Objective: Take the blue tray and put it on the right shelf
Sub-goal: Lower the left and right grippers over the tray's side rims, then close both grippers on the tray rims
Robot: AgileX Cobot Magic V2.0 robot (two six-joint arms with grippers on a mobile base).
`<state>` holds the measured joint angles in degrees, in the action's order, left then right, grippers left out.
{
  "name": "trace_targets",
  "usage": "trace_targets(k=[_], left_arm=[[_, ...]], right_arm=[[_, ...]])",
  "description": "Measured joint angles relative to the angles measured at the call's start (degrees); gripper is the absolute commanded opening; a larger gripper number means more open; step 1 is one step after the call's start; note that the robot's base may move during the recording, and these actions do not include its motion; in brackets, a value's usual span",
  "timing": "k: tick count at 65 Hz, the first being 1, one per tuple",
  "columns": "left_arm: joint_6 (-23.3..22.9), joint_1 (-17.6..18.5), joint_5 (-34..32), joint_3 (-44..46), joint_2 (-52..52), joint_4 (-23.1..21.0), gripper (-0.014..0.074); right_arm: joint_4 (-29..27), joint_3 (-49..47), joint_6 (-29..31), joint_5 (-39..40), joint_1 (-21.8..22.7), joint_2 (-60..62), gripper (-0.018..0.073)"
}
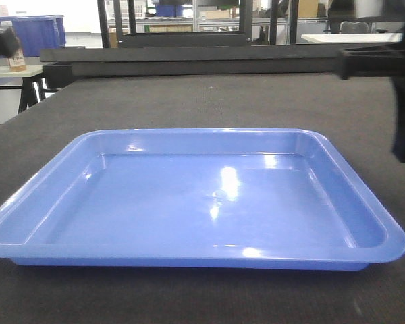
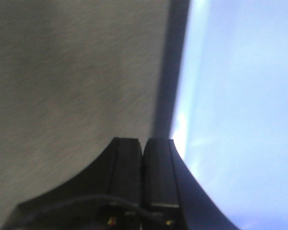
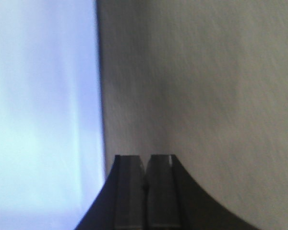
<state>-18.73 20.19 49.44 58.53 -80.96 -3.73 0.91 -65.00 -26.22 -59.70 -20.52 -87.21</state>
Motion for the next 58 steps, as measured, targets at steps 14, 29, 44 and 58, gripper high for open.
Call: trace_targets(k=[14, 29, 44, 58], left_arm=[[-0.15, 1.01, -1.37, 6.51, -8.49, -0.91, -0.0041], [-0.25, 1.36, 2.72, 13.62, -15.96, -0.32, -0.0041], [-0.25, 1.57, 5.20, 15.24, -18.06, 0.02, 0.0103], [-0.25, 1.69, 5.61, 15.24, -18.11, 0.02, 0.0355]], right_arm=[[-1.50, -7.22, 0.00, -0.91, 0.00, -8.11, 0.0046], [-2.67, -8.17, 0.00, -1.12, -0.12, -11.27, 0.0046], [-2.77, -8.27, 0.00, 0.59, -0.21, -11.27, 0.0229], [-2.77, -8.27, -0.04, 1.12, -0.21, -11.36, 0.0485]])
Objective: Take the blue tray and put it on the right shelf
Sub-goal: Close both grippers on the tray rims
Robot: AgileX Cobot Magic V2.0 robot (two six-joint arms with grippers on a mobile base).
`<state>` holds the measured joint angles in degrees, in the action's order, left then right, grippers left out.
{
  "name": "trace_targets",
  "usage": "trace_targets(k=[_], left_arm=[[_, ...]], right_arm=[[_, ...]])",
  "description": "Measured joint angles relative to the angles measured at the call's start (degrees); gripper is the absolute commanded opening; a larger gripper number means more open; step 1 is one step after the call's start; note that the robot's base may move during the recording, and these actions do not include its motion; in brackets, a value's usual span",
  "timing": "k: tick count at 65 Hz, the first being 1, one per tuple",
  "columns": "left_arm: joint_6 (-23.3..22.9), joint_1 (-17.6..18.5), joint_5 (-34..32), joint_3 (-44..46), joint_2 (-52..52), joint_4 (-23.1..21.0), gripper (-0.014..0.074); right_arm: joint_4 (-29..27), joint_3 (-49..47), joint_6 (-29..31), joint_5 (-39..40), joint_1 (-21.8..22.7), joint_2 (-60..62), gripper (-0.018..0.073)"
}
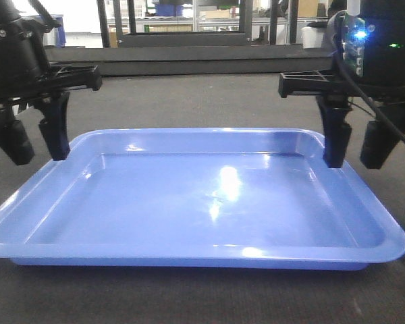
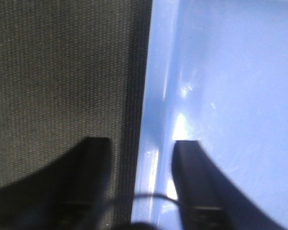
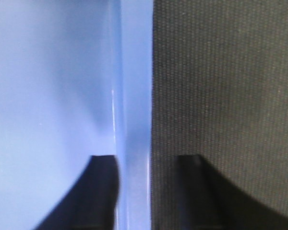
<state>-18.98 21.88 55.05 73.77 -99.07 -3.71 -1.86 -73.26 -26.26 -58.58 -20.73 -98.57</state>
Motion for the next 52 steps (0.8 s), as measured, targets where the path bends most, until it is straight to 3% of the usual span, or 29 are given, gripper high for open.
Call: trace_targets(k=[52], left_arm=[[-0.12, 0.00, -2.25, -3.31, -2.85, -0.10, 0.0325]], right_arm=[[-1.53, -0.01, -0.09, 2.21, 0.00, -3.68, 0.0484]])
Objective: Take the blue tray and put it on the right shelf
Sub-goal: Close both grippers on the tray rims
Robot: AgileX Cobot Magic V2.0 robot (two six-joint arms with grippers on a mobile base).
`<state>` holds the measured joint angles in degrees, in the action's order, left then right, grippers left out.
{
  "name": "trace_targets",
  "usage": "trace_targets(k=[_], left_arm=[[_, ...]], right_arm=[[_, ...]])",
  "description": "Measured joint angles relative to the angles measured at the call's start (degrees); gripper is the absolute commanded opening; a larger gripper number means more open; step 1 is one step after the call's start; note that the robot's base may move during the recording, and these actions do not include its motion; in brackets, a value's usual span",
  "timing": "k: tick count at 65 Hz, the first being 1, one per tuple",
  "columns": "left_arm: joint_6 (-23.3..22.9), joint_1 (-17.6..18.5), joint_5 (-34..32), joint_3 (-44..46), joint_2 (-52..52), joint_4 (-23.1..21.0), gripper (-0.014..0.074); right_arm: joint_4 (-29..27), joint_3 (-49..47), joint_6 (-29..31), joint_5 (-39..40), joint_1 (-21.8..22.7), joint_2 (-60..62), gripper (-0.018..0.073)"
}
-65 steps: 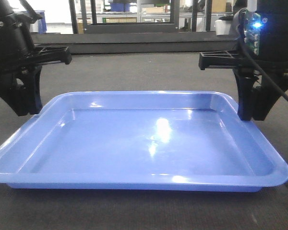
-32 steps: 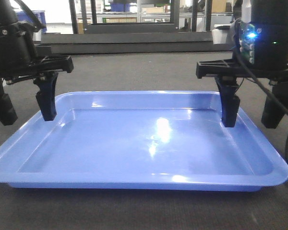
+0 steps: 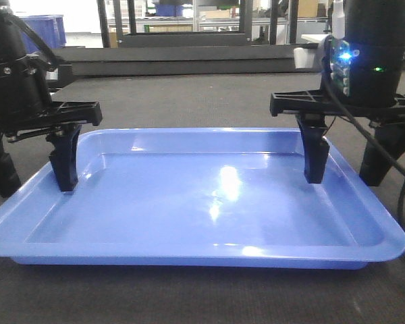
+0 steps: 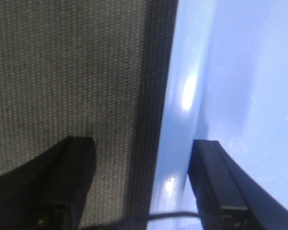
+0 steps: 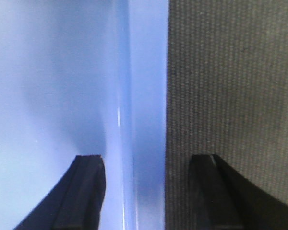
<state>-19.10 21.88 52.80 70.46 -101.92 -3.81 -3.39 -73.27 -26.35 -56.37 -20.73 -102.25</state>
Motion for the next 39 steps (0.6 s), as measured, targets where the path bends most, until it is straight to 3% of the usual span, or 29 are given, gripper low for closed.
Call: trace_targets(k=[39], left_arm=[[0.00, 0.00, -0.14, 0.00, 0.00, -0.10, 0.0325]], right_arm=[[-0.21, 2.14, -1.85, 1.50, 0.00, -0.25, 0.0483]])
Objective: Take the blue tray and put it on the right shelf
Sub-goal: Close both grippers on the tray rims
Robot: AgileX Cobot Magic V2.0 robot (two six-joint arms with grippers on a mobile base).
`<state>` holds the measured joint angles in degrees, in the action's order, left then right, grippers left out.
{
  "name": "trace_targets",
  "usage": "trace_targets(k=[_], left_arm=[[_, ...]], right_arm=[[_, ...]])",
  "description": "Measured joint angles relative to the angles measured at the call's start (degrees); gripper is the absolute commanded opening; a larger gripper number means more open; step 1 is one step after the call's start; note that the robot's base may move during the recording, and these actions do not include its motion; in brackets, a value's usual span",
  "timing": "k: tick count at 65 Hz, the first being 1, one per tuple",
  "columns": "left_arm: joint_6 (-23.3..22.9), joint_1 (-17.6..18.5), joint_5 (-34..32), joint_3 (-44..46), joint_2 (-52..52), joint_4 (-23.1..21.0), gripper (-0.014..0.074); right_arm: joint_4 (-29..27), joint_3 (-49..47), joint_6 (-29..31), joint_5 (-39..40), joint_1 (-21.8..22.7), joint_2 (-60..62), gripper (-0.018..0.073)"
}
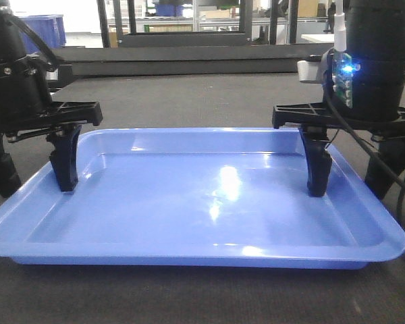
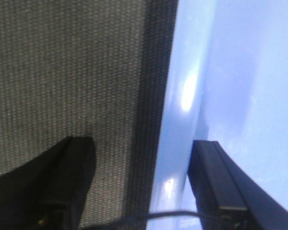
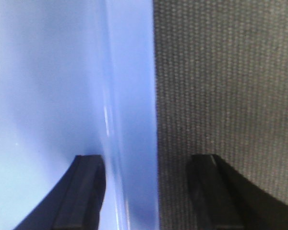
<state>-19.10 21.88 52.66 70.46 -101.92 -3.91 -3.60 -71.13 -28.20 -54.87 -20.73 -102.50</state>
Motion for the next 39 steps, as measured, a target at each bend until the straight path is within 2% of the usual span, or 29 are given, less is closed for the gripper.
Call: trace_targets(k=[18, 31, 39], left_arm=[[0.00, 0.00, -0.13, 0.00, 0.00, 0.00, 0.0323], [0.00, 0.10, -0.40, 0.00, 0.00, -0.35, 0.0195], [0.00, 0.22, -0.77, 0.00, 0.00, -1.17, 0.0137]], right_arm=[[0.00, 0.00, -0.13, 0.00, 0.00, 0.00, 0.0477], [0.00, 0.00, -0.13, 0.00, 0.00, 0.00, 0.0307], [-0.70, 0.00, -0.13, 0.14, -0.03, 0.00, 0.0251]])
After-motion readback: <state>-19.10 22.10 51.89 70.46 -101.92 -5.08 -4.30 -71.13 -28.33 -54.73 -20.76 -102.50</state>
